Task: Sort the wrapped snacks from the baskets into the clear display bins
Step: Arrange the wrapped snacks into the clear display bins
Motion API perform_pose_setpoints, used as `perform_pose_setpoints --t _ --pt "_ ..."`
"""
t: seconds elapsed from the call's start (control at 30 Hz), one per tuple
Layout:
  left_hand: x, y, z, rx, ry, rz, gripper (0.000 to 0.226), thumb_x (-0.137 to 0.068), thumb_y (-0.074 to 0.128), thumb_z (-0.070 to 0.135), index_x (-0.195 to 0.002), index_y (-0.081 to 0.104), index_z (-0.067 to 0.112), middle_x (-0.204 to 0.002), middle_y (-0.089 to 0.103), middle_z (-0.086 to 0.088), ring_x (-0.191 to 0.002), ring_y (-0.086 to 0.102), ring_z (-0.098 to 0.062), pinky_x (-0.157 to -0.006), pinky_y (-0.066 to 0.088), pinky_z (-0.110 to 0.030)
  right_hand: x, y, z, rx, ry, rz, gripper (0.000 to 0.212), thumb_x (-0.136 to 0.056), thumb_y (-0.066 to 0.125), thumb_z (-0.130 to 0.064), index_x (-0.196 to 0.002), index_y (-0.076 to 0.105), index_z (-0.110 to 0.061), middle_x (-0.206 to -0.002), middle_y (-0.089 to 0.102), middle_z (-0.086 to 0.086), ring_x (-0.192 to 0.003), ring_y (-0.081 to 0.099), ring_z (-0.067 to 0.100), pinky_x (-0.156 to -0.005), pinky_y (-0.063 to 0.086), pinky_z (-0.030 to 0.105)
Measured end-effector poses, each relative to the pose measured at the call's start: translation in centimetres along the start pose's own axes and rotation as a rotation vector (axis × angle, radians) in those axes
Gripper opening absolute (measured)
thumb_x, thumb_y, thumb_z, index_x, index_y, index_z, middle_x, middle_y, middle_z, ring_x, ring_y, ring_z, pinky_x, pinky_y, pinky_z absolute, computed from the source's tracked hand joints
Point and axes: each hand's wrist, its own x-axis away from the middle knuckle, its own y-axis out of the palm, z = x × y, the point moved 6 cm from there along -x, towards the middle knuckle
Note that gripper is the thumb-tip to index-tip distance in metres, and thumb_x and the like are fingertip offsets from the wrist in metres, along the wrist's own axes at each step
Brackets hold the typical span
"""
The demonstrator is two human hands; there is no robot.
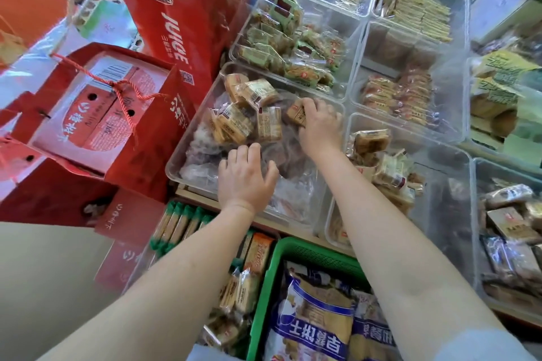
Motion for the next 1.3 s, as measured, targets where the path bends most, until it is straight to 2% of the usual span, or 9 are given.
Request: perform_pose_setpoints --t 0.23,0.4,0.5,0.6,0.7,0.8,0.93,1.13,1.3 --pt "-0.1 0.0 0.1 0.033 0.0 -0.003 0.055 -0.092 0.027 0.05 -0.121 0.054 0.012 -0.111 0.06 -0.007 -0.102 0.052 -0.026 -0.086 0.042 -0.041 6.1 -3.7 6.8 -0.203 0.257 0.521 0.035 -0.085 0.056 -0.022 -0.12 0.055 -0.016 -0.109 0.053 0.014 -0.094 0.052 0.027 -0.085 0.038 0.038" --pt "0.0 0.0 0.2 0.029 -0.012 -0.014 0.053 -0.091 0.025 0.05 -0.118 0.053 0.013 -0.111 0.058 -0.007 -0.102 0.051 -0.026 -0.084 0.044 -0.041 7.7 -1.0 11.1 0.015 0.481 0.158 0.024 -0.094 0.055 -0.029 -0.113 0.059 -0.015 -0.125 0.051 0.019 -0.116 0.048 0.036 -0.104 0.032 0.051" --pt "0.1 0.1 0.1 0.021 -0.02 -0.022 0.054 -0.091 0.025 0.05 -0.116 0.053 0.013 -0.111 0.058 -0.007 -0.101 0.051 -0.026 -0.083 0.044 -0.041 6.9 -2.1 10.0 -0.016 0.477 0.212 0.027 -0.094 0.049 -0.028 -0.104 0.068 -0.013 -0.137 0.05 0.02 -0.13 0.04 0.037 -0.109 0.027 0.053" --pt "0.2 0.1 0.1 0.031 -0.02 -0.043 0.05 -0.092 0.026 0.05 -0.112 0.053 0.013 -0.106 0.06 -0.006 -0.098 0.053 -0.025 -0.079 0.044 -0.04 5.7 -2.7 6.5 -0.087 0.297 0.304 0.025 -0.093 0.05 -0.022 -0.104 0.069 -0.009 -0.127 0.057 0.014 -0.122 0.047 0.033 -0.106 0.031 0.049" --pt "0.2 0.1 0.1 0.043 -0.028 -0.063 0.038 -0.099 0.035 0.044 -0.113 0.051 0.013 -0.101 0.063 -0.006 -0.093 0.058 -0.027 -0.072 0.042 -0.037 4.1 -0.7 1.7 -0.475 0.071 0.088 0.024 -0.096 0.05 -0.023 -0.114 0.065 -0.014 -0.114 0.06 0.005 -0.107 0.056 0.023 -0.094 0.045 0.04" --pt "0.2 -0.1 0.3 0.027 -0.018 -0.064 0.034 -0.1 0.036 0.043 -0.111 0.048 0.013 -0.095 0.063 -0.007 -0.087 0.059 -0.029 -0.066 0.038 -0.036 3.1 1.0 -2.3 -0.62 -0.046 -0.12 0.044 -0.097 0.057 -0.035 -0.14 0.048 -0.028 -0.126 0.052 0.005 -0.112 0.052 0.019 -0.089 0.041 0.031" --pt "0.1 -0.2 0.4 0.027 -0.007 -0.048 0.038 -0.1 0.036 0.043 -0.116 0.049 0.012 -0.099 0.064 -0.007 -0.089 0.06 -0.03 -0.067 0.039 -0.037 1.7 3.6 -3.8 -0.521 -0.03 -0.274 0.083 -0.081 0.074 -0.053 -0.15 0.027 -0.046 -0.136 0.039 0.009 -0.125 0.047 0.031 -0.101 0.046 0.045" --pt "0.2 -0.4 0.4 0.053 0.0 -0.02 0.057 -0.09 0.014 0.054 -0.108 0.051 0.014 -0.092 0.064 -0.005 -0.084 0.06 -0.029 -0.064 0.038 -0.036 1.3 3.7 -3.5 -0.428 0.001 -0.217 0.076 -0.079 0.075 -0.027 -0.141 0.032 -0.031 -0.135 0.036 0.012 -0.123 0.047 0.036 -0.097 0.048 0.049" --pt "-0.2 -0.1 0.3 0.043 -0.008 -0.017 0.033 -0.099 0.034 0.044 -0.103 0.049 0.015 -0.088 0.059 -0.002 -0.081 0.055 -0.025 -0.064 0.032 -0.033 3.4 1.4 -0.5 -0.529 0.096 -0.113 0.056 -0.085 0.067 -0.024 -0.133 0.04 -0.03 -0.132 0.036 0.01 -0.111 0.05 0.031 -0.089 0.049 0.041"
